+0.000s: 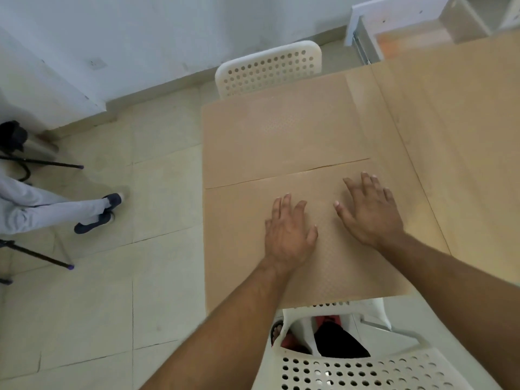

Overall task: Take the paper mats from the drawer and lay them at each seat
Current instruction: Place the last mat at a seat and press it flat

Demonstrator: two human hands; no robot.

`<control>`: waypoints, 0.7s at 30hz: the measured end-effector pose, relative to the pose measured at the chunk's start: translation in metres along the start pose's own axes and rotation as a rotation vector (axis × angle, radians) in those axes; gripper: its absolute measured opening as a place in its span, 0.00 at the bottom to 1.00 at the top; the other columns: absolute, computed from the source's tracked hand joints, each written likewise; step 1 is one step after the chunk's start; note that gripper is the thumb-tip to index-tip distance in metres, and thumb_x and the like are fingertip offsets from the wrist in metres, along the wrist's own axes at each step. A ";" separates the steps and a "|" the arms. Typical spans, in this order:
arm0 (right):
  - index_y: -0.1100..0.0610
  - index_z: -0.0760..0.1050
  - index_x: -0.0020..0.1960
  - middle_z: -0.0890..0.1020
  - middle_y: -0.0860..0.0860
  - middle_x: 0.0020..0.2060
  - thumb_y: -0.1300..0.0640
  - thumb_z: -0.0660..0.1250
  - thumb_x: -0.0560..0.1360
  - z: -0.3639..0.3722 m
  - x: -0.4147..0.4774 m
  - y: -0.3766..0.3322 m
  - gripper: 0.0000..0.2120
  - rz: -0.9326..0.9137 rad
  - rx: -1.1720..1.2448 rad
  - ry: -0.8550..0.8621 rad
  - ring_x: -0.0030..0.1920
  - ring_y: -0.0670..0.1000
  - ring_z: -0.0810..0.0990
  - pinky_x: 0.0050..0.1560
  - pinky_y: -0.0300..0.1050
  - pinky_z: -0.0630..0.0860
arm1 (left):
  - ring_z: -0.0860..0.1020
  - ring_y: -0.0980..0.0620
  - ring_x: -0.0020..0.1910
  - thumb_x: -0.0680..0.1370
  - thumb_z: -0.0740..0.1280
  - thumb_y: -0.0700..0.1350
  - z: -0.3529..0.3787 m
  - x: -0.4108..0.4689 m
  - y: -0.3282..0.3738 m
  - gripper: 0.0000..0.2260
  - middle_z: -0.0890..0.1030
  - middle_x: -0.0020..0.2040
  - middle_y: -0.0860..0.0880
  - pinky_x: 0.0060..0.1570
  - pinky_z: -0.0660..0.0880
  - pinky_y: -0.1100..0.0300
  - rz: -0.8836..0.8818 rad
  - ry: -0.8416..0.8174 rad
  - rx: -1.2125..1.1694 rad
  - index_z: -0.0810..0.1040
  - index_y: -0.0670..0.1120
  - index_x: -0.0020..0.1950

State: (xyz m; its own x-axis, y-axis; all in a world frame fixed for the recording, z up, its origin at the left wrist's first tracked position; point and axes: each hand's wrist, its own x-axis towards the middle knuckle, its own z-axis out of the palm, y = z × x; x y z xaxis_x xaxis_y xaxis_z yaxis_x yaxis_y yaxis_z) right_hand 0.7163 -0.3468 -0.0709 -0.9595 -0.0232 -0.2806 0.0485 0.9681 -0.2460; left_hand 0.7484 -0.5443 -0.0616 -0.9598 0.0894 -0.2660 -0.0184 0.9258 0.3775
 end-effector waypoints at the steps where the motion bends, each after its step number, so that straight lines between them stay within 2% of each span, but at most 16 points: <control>1: 0.47 0.50 0.80 0.50 0.57 0.81 0.33 0.45 0.79 0.000 0.007 0.000 0.35 -0.002 -0.003 0.014 0.81 0.57 0.46 0.78 0.59 0.48 | 0.48 0.45 0.80 0.79 0.60 0.57 0.004 0.007 0.008 0.27 0.54 0.81 0.46 0.74 0.58 0.39 0.015 0.005 0.003 0.60 0.53 0.77; 7: 0.49 0.50 0.81 0.51 0.57 0.81 0.37 0.44 0.81 0.010 0.036 0.001 0.31 -0.046 -0.028 0.034 0.81 0.57 0.47 0.78 0.57 0.45 | 0.49 0.47 0.80 0.81 0.55 0.52 0.035 0.046 0.042 0.25 0.53 0.81 0.48 0.73 0.58 0.42 0.058 0.025 -0.019 0.60 0.53 0.78; 10: 0.49 0.48 0.82 0.48 0.57 0.81 0.37 0.42 0.81 0.021 0.035 0.005 0.32 -0.075 -0.067 0.043 0.81 0.56 0.45 0.79 0.55 0.42 | 0.51 0.48 0.80 0.81 0.51 0.53 0.052 0.047 0.043 0.25 0.56 0.81 0.50 0.72 0.60 0.43 0.023 0.115 0.020 0.61 0.54 0.78; 13: 0.50 0.53 0.81 0.52 0.57 0.81 0.38 0.43 0.81 0.024 0.024 0.013 0.32 -0.081 -0.036 0.078 0.81 0.56 0.49 0.79 0.55 0.45 | 0.52 0.49 0.80 0.81 0.51 0.54 0.059 0.049 0.045 0.25 0.56 0.81 0.51 0.70 0.61 0.44 0.001 0.166 0.055 0.61 0.55 0.78; 16: 0.53 0.57 0.81 0.57 0.58 0.80 0.41 0.46 0.82 0.035 -0.022 0.020 0.31 -0.096 -0.041 0.085 0.80 0.57 0.53 0.78 0.58 0.50 | 0.50 0.49 0.80 0.79 0.51 0.54 0.058 0.047 0.046 0.27 0.54 0.82 0.51 0.70 0.60 0.43 0.007 0.149 0.085 0.58 0.55 0.79; 19: 0.54 0.55 0.81 0.56 0.59 0.80 0.41 0.49 0.81 0.052 -0.069 0.018 0.32 -0.127 -0.056 0.060 0.80 0.58 0.53 0.78 0.60 0.53 | 0.48 0.49 0.81 0.78 0.49 0.54 0.057 0.047 0.045 0.28 0.52 0.82 0.51 0.72 0.57 0.42 0.005 0.104 0.070 0.56 0.55 0.80; 21: 0.54 0.56 0.81 0.57 0.58 0.80 0.41 0.51 0.80 0.057 -0.077 0.018 0.32 -0.126 -0.062 0.067 0.80 0.57 0.53 0.78 0.60 0.53 | 0.50 0.48 0.80 0.78 0.49 0.54 0.054 0.046 0.049 0.27 0.54 0.82 0.50 0.72 0.58 0.41 0.016 0.090 0.067 0.60 0.54 0.79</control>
State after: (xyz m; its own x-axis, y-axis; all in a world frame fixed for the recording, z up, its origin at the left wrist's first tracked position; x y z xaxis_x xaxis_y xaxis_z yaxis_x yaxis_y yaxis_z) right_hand 0.8066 -0.3422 -0.1069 -0.9734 -0.1307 -0.1881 -0.0886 0.9722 -0.2168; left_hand 0.7188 -0.4750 -0.1035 -0.9811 0.0742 -0.1787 0.0132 0.9472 0.3205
